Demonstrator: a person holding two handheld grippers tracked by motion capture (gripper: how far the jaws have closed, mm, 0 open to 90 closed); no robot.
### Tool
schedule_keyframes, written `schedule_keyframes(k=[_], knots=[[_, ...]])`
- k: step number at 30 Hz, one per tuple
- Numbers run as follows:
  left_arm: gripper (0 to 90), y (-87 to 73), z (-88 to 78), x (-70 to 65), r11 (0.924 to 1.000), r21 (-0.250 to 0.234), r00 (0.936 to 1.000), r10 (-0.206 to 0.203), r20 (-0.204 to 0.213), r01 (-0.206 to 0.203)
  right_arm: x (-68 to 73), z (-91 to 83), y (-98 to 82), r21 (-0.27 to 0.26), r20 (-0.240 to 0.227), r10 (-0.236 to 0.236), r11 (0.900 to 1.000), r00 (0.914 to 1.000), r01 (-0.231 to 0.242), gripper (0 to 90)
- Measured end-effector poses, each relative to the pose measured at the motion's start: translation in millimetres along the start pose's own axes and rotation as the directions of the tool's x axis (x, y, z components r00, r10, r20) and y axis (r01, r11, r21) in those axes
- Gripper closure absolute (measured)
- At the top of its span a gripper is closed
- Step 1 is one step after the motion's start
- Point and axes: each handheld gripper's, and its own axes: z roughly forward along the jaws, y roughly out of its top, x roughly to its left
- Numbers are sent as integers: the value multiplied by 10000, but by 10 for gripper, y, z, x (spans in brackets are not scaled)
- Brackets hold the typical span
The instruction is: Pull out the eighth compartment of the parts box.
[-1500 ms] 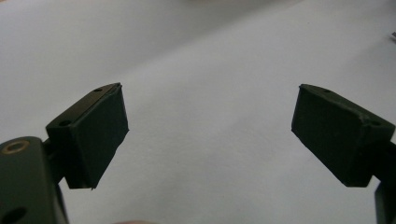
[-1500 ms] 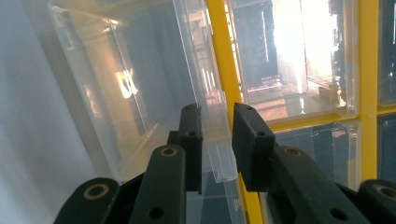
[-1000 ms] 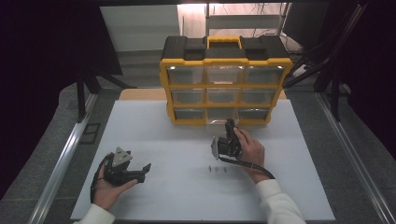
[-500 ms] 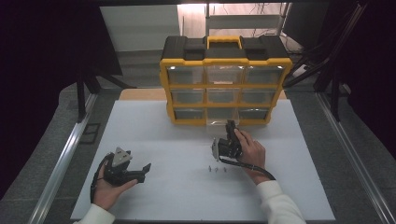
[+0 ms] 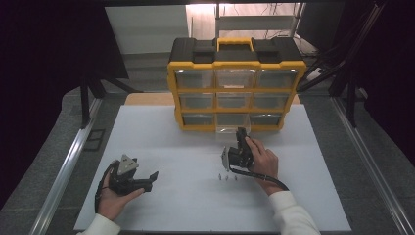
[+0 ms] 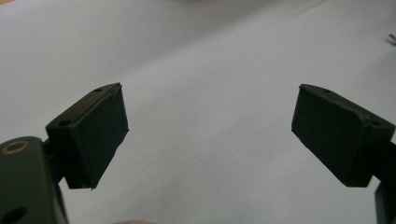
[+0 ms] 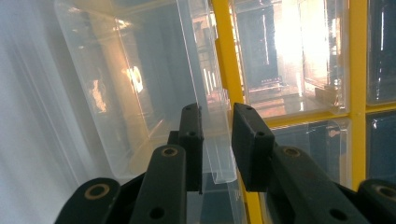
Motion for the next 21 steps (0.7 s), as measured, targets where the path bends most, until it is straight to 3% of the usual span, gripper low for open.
schedule_keyframes(k=[21], knots=[[110, 13, 16, -1, 10000, 16, 10000, 41, -16, -41, 14, -101, -13, -62, 39, 69, 10000, 10000, -69, 732]])
